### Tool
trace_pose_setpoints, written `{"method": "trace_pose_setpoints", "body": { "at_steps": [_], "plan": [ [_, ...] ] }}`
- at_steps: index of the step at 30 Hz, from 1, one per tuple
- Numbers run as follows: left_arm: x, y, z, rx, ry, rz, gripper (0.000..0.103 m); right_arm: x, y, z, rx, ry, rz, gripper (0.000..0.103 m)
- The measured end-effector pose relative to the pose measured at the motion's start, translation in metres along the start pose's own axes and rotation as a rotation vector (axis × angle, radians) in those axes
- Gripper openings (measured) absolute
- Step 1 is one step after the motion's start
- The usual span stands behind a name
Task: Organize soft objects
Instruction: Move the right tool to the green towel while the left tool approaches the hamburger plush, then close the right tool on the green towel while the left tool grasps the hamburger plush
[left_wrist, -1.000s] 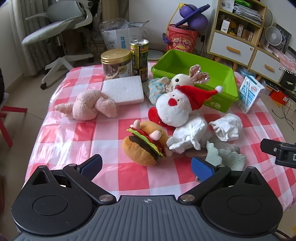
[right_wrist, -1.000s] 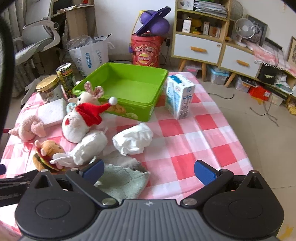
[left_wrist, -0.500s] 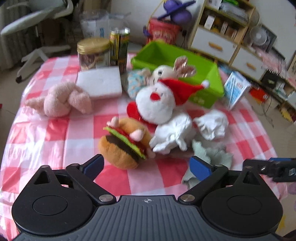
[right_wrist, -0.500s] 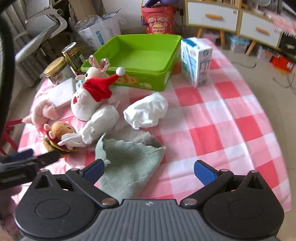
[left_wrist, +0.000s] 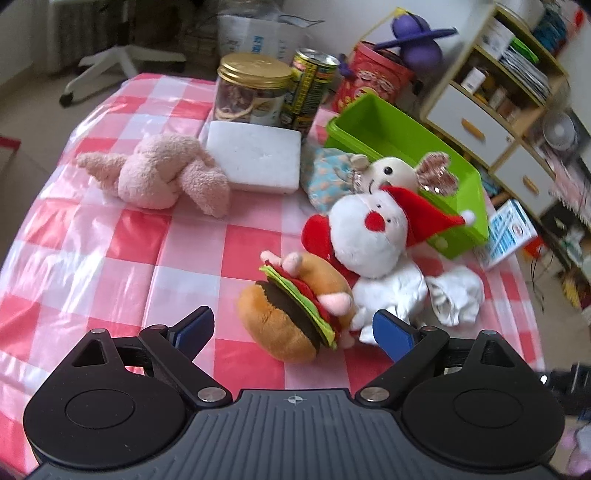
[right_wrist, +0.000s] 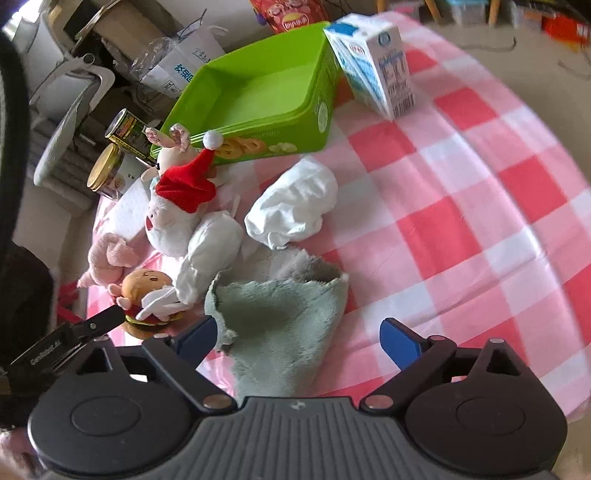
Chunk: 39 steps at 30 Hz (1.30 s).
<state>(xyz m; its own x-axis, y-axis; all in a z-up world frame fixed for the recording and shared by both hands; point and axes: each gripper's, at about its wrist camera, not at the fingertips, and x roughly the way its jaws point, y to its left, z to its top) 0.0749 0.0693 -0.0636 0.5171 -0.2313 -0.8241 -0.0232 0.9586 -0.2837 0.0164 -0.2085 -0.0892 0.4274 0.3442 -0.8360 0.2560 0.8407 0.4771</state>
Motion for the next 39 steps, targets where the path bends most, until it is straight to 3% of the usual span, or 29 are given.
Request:
{"method": "trace_pose_setpoints", "body": {
  "at_steps": [8, 12, 15, 21, 27, 33, 39],
  "plan": [
    [0.010, 0.003, 0.003, -0.118, 0.006, -0.033, 0.089, 0.017, 0.005, -0.003, 0.025, 0.059, 0.024, 0.066],
    [0.018, 0.003, 0.002, -0.162, 0.007, -0.021, 0.078, 0.029, 0.009, -0.004, 0.029, 0.078, 0.004, 0.059],
    [0.022, 0.003, 0.003, -0.182, 0.000, -0.005, 0.077, 0.039, 0.013, -0.006, 0.018, 0.101, -0.012, 0.051],
    [0.026, 0.003, 0.002, -0.208, -0.013, 0.024, 0.073, 0.056, 0.017, -0.012, 0.013, 0.136, -0.033, 0.033],
    [0.025, 0.003, 0.002, -0.210, -0.019, 0.036, 0.066, 0.059, 0.021, -0.016, -0.046, 0.129, -0.053, 0.000],
    [0.017, 0.005, 0.003, -0.210, -0.026, 0.033, 0.053, 0.043, 0.021, -0.015, -0.051, 0.103, -0.001, 0.000],
    [-0.003, 0.005, 0.003, -0.193, -0.075, 0.043, 0.047, 0.008, 0.019, -0.011, -0.029, 0.007, 0.069, 0.000]
  ]
}}
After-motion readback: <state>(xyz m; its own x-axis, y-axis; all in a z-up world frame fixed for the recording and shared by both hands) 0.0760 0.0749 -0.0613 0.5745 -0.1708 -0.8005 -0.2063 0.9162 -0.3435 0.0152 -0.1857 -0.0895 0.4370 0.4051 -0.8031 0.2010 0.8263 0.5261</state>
